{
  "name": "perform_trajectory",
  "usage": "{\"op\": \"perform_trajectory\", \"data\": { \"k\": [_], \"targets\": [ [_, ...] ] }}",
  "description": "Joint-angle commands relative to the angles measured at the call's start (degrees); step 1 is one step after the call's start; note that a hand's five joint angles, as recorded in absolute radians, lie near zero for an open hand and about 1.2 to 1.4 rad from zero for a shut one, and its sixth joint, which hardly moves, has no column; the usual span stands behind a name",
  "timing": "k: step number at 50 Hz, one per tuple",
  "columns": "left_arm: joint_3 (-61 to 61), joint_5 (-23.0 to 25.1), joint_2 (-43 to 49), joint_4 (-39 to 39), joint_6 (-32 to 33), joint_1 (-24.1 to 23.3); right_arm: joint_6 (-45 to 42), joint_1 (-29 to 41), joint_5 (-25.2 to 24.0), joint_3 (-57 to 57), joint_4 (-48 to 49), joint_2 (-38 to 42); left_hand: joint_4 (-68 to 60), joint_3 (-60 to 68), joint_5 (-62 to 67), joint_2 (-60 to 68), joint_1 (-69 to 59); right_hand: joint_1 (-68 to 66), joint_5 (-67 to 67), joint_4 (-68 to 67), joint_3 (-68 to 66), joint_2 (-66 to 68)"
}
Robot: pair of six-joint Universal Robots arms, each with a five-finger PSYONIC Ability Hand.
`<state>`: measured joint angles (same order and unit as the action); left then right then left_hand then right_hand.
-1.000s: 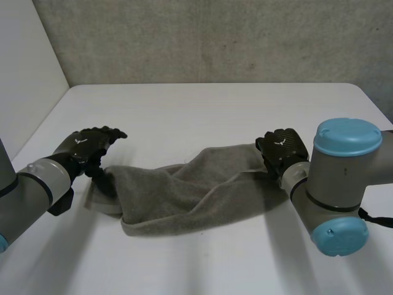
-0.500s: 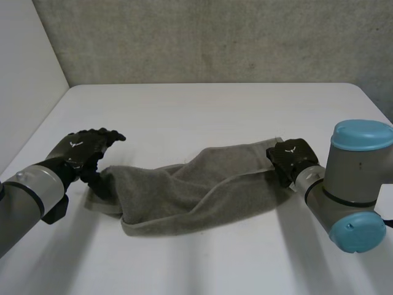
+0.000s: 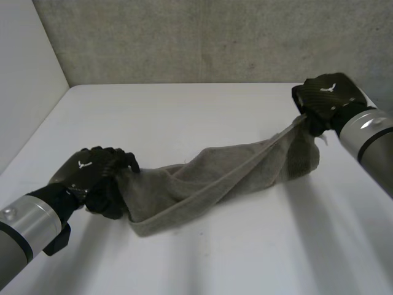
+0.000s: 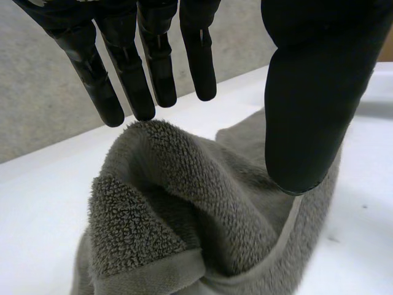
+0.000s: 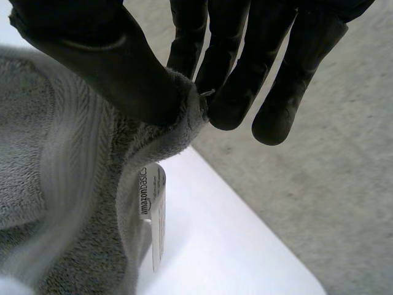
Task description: Fold the towel.
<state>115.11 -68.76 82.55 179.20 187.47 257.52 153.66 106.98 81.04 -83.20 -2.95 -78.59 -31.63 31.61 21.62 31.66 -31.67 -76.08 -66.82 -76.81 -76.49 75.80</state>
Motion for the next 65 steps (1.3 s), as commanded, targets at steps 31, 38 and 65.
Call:
{"op": "perform_trajectory", "data": {
  "k": [31,38,65],
  "targets": [
    [-12.71,-9.28,29.51,8.97,-0.79,-7.47,0.50,-4.85,-4.49,-0.04,-1.71,-10.62,0.90,-0.88,-0.88,-0.92,0.94,-3.92,-3.18,-3.19,-3.51,4.20],
    [-18.51,-9.72,34.34,7.74,2.36,-7.21,0.41,-6.96,-4.75,0.49,-1.53,-10.53,0.06,-0.04,-0.04,-0.08,0.10,-3.92,-3.18,-3.19,-3.51,4.20],
    [-20.53,-10.78,28.63,3.96,13.62,-1.67,0.76,-7.14,-4.66,-0.83,-1.18,-3.94,19.23,-19.21,-19.21,-19.25,19.27,-3.92,-3.18,-3.19,-3.51,4.20]
  ]
}}
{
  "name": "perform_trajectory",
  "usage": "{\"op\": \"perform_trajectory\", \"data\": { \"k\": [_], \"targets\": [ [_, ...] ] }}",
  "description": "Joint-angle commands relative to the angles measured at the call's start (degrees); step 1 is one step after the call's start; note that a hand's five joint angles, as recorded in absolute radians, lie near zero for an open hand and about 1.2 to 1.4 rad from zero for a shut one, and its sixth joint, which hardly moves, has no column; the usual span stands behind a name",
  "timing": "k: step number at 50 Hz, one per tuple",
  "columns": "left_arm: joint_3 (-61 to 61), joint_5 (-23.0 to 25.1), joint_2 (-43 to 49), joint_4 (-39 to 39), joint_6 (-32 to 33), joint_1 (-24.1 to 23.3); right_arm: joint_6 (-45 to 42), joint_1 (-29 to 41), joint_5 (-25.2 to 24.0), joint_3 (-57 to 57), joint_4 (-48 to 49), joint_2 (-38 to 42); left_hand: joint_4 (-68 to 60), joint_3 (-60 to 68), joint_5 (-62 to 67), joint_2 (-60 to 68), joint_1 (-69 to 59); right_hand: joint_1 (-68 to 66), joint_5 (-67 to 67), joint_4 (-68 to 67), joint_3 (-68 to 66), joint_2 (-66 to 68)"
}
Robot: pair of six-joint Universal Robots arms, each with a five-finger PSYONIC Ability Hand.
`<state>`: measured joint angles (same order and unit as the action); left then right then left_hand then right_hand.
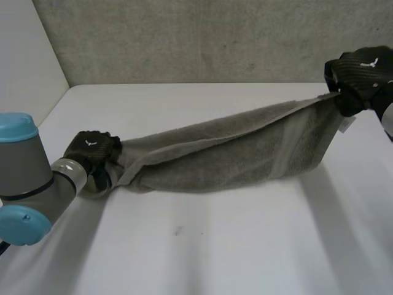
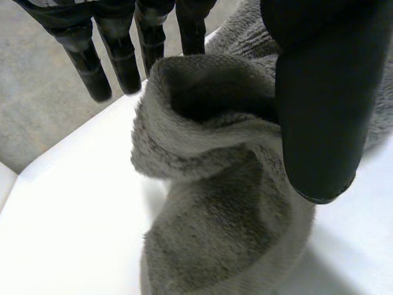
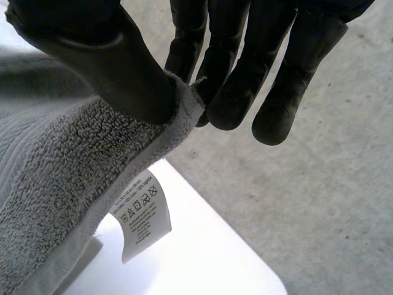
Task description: Fold the towel.
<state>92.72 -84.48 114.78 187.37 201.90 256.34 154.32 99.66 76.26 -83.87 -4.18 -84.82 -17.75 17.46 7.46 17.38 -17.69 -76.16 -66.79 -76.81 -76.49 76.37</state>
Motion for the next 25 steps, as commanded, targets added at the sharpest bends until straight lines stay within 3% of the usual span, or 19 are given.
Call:
{"op": "perform_trajectory", "data": {
  "k": [1,12,25],
  "targets": [
    [2.29,5.90,-4.64,-5.16,-0.98,-0.66,0.11,0.19,0.12,-0.15,0.05,2.55,5.52,-5.22,-5.23,-5.15,5.46,-3.84,-3.21,-3.19,-3.51,3.63],
    [4.14,7.31,-8.34,-6.14,-6.07,-6.02,0.11,0.19,0.12,-0.15,0.05,2.55,3.51,-3.21,-3.22,-3.14,3.45,-3.84,-3.21,-3.19,-3.51,3.63],
    [5.28,7.05,-6.07,-4.91,-9.69,-12.08,0.02,0.19,0.12,-0.24,0.05,2.55,-1.53,1.83,1.82,1.90,-1.59,-3.84,-3.21,-3.19,-3.51,3.63]
  ]
}}
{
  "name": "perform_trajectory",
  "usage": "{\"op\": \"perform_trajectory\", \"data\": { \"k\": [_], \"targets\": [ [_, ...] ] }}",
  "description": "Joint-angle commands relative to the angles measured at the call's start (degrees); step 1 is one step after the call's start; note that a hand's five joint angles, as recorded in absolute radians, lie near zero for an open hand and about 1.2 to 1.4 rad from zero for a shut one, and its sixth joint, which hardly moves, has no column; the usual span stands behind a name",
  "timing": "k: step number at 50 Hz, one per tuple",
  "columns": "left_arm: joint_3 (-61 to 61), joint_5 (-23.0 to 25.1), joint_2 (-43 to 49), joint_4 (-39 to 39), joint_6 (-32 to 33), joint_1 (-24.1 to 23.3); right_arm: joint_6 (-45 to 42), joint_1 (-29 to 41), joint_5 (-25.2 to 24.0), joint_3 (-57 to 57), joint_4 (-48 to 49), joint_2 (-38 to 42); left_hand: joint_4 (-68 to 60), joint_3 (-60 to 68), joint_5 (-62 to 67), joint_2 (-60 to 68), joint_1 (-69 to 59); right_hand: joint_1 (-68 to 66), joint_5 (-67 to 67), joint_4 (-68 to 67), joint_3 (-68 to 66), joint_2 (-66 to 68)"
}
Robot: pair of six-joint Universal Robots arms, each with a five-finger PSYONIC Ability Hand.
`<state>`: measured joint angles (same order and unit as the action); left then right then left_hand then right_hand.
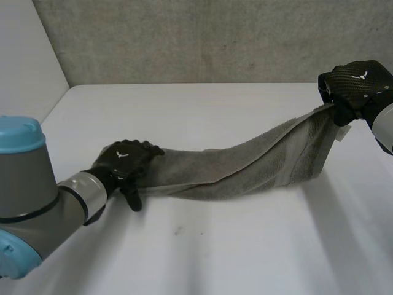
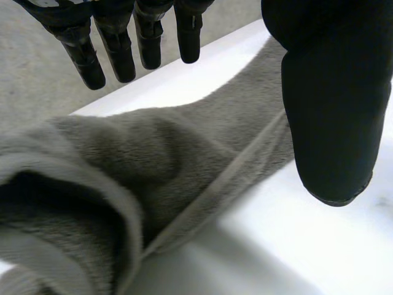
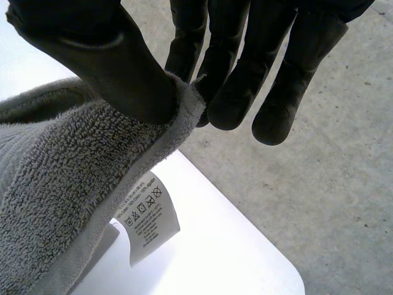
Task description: Fold the towel.
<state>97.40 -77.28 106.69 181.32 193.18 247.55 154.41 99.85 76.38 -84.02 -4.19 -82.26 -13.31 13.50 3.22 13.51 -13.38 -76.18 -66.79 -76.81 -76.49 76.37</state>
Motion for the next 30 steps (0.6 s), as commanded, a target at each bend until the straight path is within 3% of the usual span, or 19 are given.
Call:
{"op": "perform_trajectory", "data": {
  "k": [1,6,12,22,30],
  "targets": [
    [0.60,-0.41,2.90,2.01,-0.88,-3.91,0.01,0.00,0.00,-0.26,0.06,0.00,-7.99,7.80,8.07,7.79,-7.92,-3.82,-3.21,-3.19,-3.51,3.63],
    [0.25,-0.59,5.53,4.73,-0.61,-4.89,-0.07,0.00,-0.09,-0.35,0.15,0.08,-16.90,16.71,16.98,16.69,-16.83,-3.82,-3.21,-3.19,-3.51,3.63],
    [-0.99,-1.03,8.62,6.15,-0.52,-4.89,-0.07,0.00,-0.09,-0.44,0.24,0.26,-17.43,17.24,17.51,17.23,-17.36,-3.82,-3.21,-3.19,-3.51,3.63],
    [-5.46,-7.17,14.86,8.34,0.09,-4.27,-0.07,0.00,-0.09,-0.88,0.32,0.35,-21.29,21.10,21.38,21.09,-21.22,-3.82,-3.21,-3.19,-3.51,3.63],
    [-7.49,-7.53,17.23,10.71,0.18,-4.18,-0.07,0.09,-0.35,-1.14,0.41,0.35,-25.66,25.47,25.74,25.46,-25.59,-3.82,-3.21,-3.19,-3.51,3.63]
  ]
}}
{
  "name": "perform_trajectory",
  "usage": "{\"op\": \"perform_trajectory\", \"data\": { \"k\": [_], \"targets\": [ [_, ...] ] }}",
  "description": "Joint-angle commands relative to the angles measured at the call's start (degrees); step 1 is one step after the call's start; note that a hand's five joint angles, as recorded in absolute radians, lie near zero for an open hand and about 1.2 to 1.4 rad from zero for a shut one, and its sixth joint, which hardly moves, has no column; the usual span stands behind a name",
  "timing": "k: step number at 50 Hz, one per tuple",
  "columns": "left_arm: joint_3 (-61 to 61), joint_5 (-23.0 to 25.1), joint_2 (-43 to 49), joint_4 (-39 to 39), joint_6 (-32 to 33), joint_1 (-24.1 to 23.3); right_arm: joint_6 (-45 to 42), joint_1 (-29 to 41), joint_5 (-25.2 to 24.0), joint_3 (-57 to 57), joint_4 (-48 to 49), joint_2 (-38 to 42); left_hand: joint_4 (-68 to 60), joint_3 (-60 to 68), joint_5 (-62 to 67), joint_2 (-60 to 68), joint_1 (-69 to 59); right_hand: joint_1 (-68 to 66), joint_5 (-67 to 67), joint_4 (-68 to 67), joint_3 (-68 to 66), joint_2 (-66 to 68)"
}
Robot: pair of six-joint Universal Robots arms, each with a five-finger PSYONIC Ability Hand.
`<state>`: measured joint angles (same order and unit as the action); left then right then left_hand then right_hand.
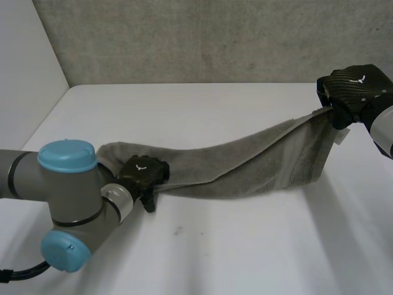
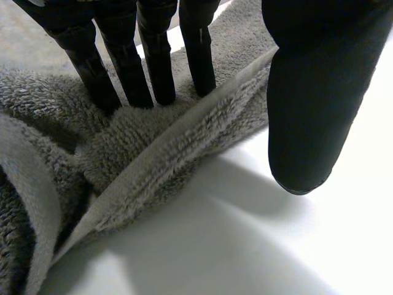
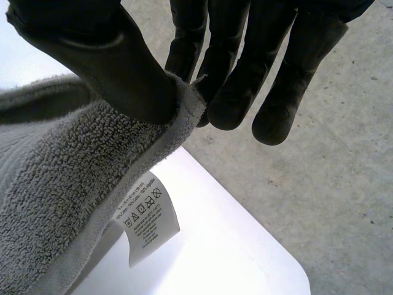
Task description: Fold the towel.
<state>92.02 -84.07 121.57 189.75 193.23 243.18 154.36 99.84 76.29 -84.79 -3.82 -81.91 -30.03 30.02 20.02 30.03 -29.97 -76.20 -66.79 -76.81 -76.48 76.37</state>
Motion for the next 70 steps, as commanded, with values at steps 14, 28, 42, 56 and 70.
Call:
{"op": "perform_trajectory", "data": {
  "k": [14,28,42,56,70],
  "targets": [
    [-5.10,-0.75,3.68,3.26,1.44,1.06,-0.11,0.09,-0.70,-0.55,0.13,0.43,-49.93,49.94,49.94,49.92,-49.99,-3.80,-3.21,-3.19,-3.52,3.63],
    [-1.50,0.13,-16.10,-1.66,6.98,4.76,-0.73,0.09,-0.61,3.14,-1.10,-0.53,-49.97,49.98,49.98,49.97,-50.03,-3.80,-3.21,-3.19,-3.52,3.63],
    [-1.32,9.54,-29.63,-31.63,13.05,12.14,-12.86,2.28,-1.05,9.47,-21.23,-1.94,-49.97,49.98,49.98,49.97,-50.03,-3.80,-3.21,-3.19,-3.52,3.63],
    [-10.26,11.64,-8.48,-31.90,13.40,16.00,-16.55,9.92,-0.35,13.58,-22.37,14.12,-49.97,49.98,49.98,49.97,-50.03,-3.80,-3.21,-3.19,-3.52,3.63],
    [-43.03,11.56,2.10,-18.66,11.38,15.57,-9.26,13.53,8.78,54.68,-9.92,31.01,-49.97,49.98,49.98,49.97,-50.03,-3.80,-3.21,-3.19,-3.52,3.63]
  ]
}}
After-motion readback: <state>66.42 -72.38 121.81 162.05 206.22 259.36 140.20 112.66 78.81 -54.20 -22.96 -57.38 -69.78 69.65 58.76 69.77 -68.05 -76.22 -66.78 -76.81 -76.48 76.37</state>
